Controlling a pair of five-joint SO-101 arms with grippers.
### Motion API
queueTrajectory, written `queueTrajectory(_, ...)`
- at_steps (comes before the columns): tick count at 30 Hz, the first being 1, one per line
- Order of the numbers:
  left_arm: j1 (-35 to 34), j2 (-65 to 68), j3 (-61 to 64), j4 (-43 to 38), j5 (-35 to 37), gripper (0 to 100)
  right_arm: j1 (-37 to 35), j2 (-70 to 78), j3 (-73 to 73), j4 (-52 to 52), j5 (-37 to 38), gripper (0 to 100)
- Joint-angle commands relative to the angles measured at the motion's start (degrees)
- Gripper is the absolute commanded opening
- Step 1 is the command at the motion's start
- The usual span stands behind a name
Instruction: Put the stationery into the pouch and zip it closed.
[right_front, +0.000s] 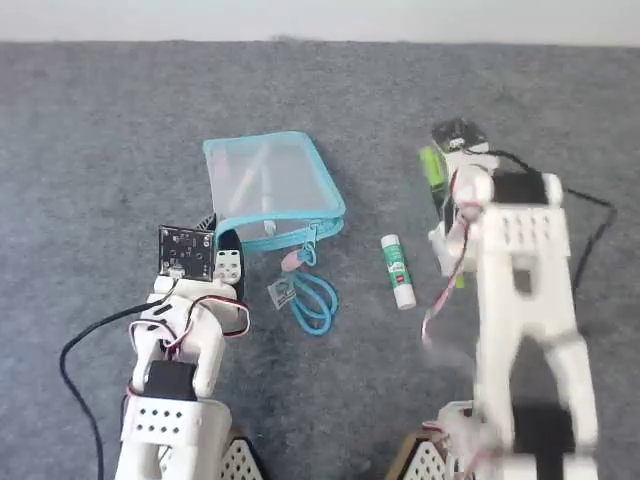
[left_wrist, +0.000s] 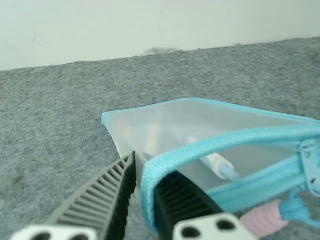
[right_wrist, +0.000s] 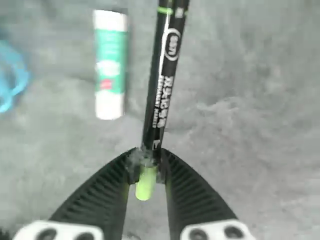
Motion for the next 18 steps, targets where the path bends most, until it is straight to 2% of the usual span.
queueTrajectory(1, 0.70, 0.44, -1.01, 0.00, -0.53, 1, -10.42, -16.66, -3.52, 8.48, 3.78, 0.7)
queueTrajectory(5, 0.70, 0.44, -1.01, 0.00, -0.53, 1, -18.86, -21.67, 0.09, 8.84, 4.31, 0.7)
queueTrajectory(10, 0.70, 0.44, -1.01, 0.00, -0.53, 1, -26.42, -15.16, 5.45, 8.75, 4.22, 0.7)
queueTrajectory(18, 0.70, 0.44, -1.10, -0.09, -0.53, 1, -29.05, -6.20, 2.73, 8.66, 2.11, 0.7)
